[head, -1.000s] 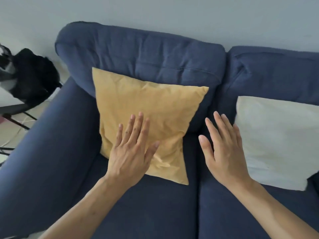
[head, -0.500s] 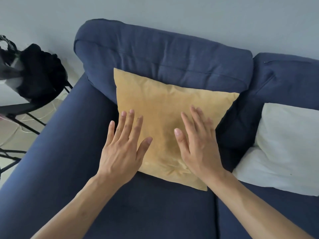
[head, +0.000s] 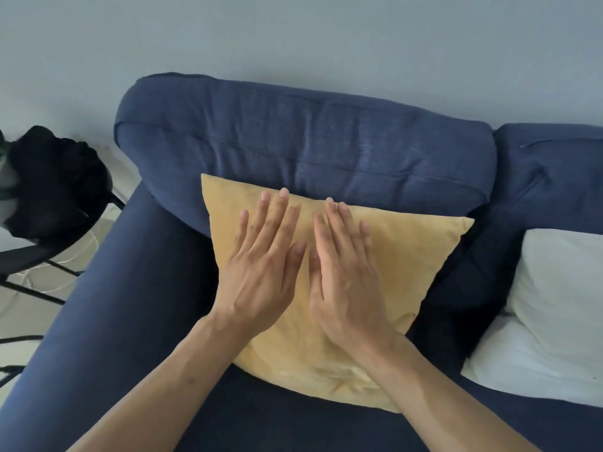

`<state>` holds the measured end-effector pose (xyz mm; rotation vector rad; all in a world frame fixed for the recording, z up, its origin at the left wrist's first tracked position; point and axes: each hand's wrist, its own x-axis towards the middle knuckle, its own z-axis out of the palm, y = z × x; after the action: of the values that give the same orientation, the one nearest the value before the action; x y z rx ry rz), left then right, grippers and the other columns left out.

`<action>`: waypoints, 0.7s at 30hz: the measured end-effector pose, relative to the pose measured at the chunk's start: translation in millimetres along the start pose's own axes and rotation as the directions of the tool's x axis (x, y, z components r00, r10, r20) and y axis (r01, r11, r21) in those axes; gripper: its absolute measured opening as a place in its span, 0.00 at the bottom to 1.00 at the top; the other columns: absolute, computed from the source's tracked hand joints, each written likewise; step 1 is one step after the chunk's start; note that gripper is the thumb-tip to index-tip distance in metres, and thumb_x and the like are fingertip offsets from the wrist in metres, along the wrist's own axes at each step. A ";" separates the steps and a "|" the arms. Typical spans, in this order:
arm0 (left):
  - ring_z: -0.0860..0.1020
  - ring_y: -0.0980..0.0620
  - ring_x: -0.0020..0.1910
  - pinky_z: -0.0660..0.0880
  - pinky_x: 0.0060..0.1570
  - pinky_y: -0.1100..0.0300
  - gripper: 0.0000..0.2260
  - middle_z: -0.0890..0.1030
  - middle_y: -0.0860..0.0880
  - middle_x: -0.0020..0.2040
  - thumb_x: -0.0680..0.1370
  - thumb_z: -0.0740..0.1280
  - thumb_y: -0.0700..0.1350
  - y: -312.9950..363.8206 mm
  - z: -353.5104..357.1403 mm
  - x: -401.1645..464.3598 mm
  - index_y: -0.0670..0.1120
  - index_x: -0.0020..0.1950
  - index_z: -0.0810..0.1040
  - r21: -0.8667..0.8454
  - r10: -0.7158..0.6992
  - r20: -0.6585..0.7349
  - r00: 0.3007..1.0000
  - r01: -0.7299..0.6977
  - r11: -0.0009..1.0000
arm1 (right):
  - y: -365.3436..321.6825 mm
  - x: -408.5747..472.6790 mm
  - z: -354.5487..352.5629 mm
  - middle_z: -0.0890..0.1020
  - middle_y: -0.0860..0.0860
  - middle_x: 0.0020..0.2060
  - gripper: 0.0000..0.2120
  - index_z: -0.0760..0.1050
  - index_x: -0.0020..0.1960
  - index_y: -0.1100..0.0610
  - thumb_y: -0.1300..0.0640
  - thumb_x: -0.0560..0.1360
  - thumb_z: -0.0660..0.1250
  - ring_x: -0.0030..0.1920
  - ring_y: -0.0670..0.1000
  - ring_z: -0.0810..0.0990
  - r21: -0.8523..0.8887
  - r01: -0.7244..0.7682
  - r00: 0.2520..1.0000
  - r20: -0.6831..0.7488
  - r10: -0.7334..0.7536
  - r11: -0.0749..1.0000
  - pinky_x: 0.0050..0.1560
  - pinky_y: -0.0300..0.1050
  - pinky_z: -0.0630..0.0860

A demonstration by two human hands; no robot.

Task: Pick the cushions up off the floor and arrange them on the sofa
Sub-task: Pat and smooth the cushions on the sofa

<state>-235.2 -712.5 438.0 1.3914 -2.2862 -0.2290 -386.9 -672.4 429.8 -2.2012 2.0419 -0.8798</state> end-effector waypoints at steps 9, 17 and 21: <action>0.47 0.46 0.87 0.47 0.84 0.38 0.32 0.52 0.49 0.88 0.88 0.44 0.64 -64.2 60.6 26.6 0.49 0.88 0.55 0.236 0.127 0.171 0.977 -0.166 0.958 | 54.7 -5.1 43.2 0.58 0.57 0.88 0.31 0.58 0.88 0.58 0.42 0.91 0.49 0.89 0.57 0.53 -0.314 0.002 0.995 0.094 0.029 0.949 0.87 0.65 0.47; 0.37 0.51 0.86 0.42 0.84 0.39 0.34 0.42 0.52 0.88 0.86 0.40 0.69 -139.1 26.6 35.6 0.54 0.88 0.42 0.295 -0.052 0.207 0.977 -0.012 0.956 | 108.4 -16.3 10.0 0.60 0.56 0.88 0.34 0.58 0.88 0.57 0.38 0.90 0.46 0.89 0.56 0.52 -0.436 -0.274 0.960 -0.072 0.271 0.857 0.85 0.72 0.49; 0.39 0.47 0.87 0.42 0.84 0.40 0.34 0.44 0.48 0.88 0.87 0.40 0.65 -129.3 -3.8 44.2 0.47 0.88 0.47 0.233 -0.036 0.162 0.986 -0.002 0.972 | 74.8 -13.9 -3.2 0.58 0.59 0.88 0.32 0.60 0.87 0.62 0.42 0.90 0.48 0.89 0.59 0.51 -0.361 -0.275 0.961 -0.130 0.244 0.891 0.86 0.70 0.48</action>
<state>-147.2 -812.4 407.0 1.5598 -2.5046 -0.0861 -456.4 -669.5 398.9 -1.9927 2.6597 -0.5982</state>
